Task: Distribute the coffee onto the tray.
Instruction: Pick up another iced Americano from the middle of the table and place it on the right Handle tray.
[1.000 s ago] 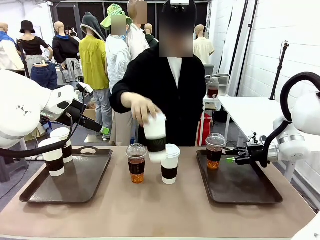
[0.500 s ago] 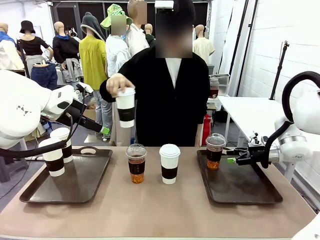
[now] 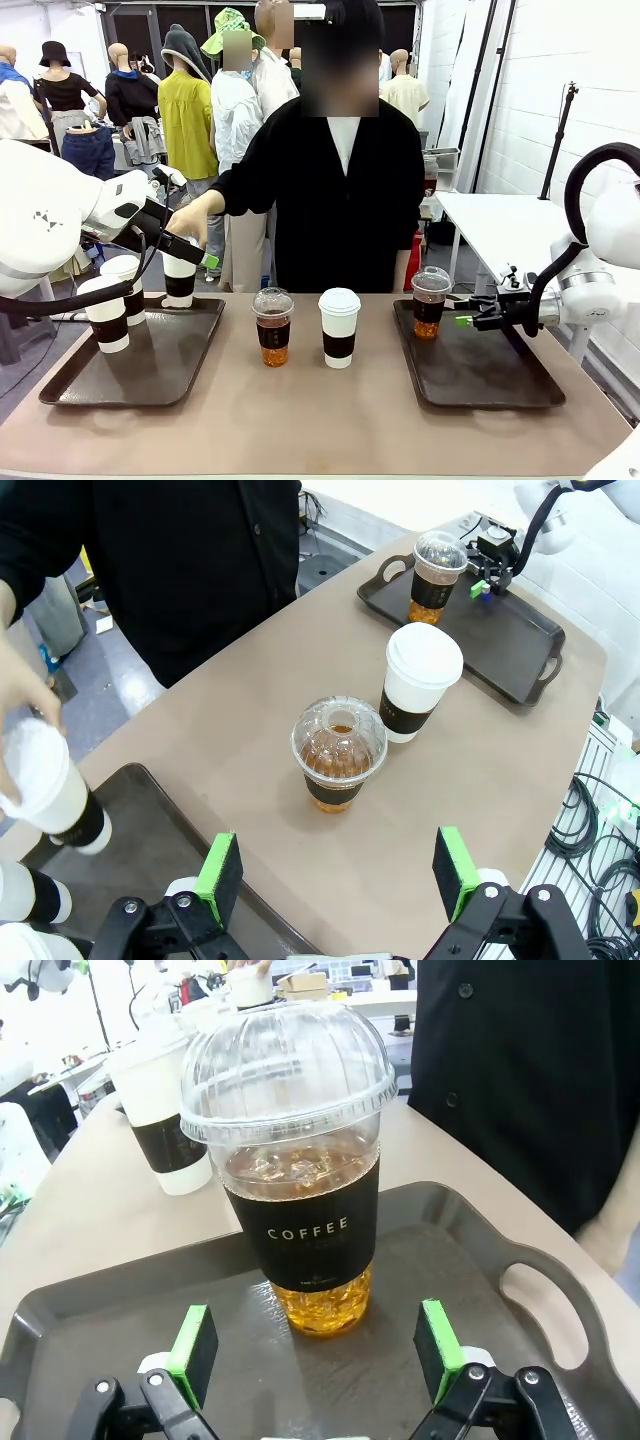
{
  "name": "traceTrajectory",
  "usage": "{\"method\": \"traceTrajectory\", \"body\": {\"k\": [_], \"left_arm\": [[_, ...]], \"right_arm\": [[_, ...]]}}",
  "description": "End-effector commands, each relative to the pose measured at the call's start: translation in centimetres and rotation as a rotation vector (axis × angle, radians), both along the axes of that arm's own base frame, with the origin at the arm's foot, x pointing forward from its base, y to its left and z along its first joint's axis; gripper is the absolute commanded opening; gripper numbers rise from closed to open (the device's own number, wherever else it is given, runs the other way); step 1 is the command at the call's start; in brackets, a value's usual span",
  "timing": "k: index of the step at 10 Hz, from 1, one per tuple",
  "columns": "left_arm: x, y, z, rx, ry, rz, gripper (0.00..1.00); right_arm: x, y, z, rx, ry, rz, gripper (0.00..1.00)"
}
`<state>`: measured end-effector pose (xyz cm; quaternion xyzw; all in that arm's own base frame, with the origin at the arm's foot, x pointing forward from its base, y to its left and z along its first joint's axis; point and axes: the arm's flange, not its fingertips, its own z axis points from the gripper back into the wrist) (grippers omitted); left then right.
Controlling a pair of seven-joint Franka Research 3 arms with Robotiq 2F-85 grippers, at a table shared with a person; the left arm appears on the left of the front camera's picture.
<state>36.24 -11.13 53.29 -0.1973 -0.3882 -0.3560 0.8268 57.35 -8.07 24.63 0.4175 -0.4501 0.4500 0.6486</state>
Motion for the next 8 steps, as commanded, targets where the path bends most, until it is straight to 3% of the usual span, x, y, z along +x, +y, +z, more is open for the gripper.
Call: {"method": "traceTrajectory", "body": {"k": [1,5,8], "left_arm": [[0.0,0.1,-0.1,-0.003,0.006,-0.002,1.0],[0.0,0.1,-0.1,-0.003,0.006,-0.002,1.0],[0.0,0.1,-0.1,-0.003,0.006,-0.002,1.0]], "right_arm": [[-1.3,-0.6,0.8,-0.015,-0.016,-0.015,1.0],[-5.7,-0.7,1.0,-0.018,0.002,-0.032,1.0],[-8.7,2.0,1.4,0.001,-0.03,-0.001,1.0]]}}
